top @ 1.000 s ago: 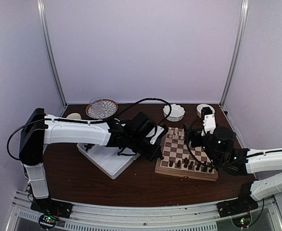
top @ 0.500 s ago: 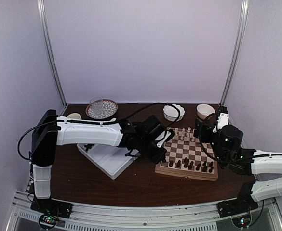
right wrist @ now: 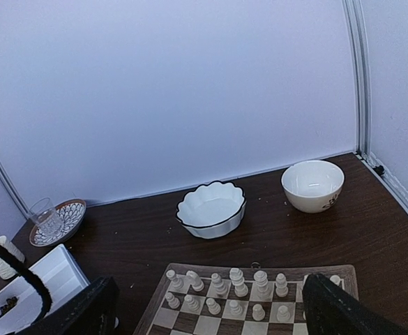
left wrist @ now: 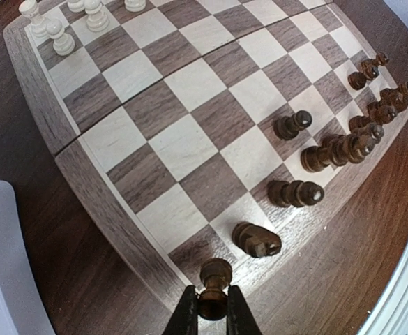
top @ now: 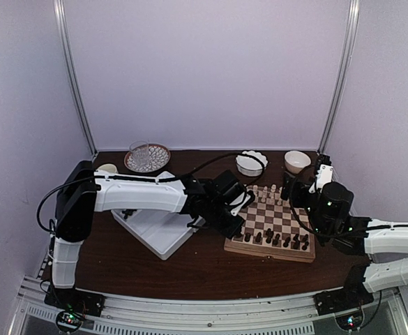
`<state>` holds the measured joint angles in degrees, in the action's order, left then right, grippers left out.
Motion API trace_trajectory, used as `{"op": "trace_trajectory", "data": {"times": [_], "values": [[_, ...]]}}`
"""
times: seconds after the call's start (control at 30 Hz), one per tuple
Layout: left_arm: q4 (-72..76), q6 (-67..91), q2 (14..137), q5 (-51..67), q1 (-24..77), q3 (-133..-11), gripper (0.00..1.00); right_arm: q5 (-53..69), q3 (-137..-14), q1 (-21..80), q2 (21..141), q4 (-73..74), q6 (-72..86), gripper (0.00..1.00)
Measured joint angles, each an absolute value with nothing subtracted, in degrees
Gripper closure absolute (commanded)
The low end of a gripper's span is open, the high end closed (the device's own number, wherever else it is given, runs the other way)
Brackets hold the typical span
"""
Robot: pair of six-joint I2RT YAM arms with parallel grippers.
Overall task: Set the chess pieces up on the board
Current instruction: Place the rook at h8.
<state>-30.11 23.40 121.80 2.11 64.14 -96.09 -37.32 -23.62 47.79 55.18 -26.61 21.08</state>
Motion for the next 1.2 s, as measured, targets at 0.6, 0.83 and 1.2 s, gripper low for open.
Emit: {"op": "trace_trajectory", "data": {"times": [0.6,0.83,1.2], "values": [[-30.9,23.0,124.2,2.1,64.1,-98.1,0.86,-35.8,-23.6,47.7,55.2,-26.8,21.1,0.05],[-31.4,22.8,124.2,2.1,64.1,-98.3,0.75,-35.4,-23.6,47.7,55.2,-26.8,21.1,0.05],[-31.5,22.8,124.2,2.1,64.1,-98.4,0.73,-34.6,-23.6,47.7,55.5,-26.8,21.0,0.05]]}}
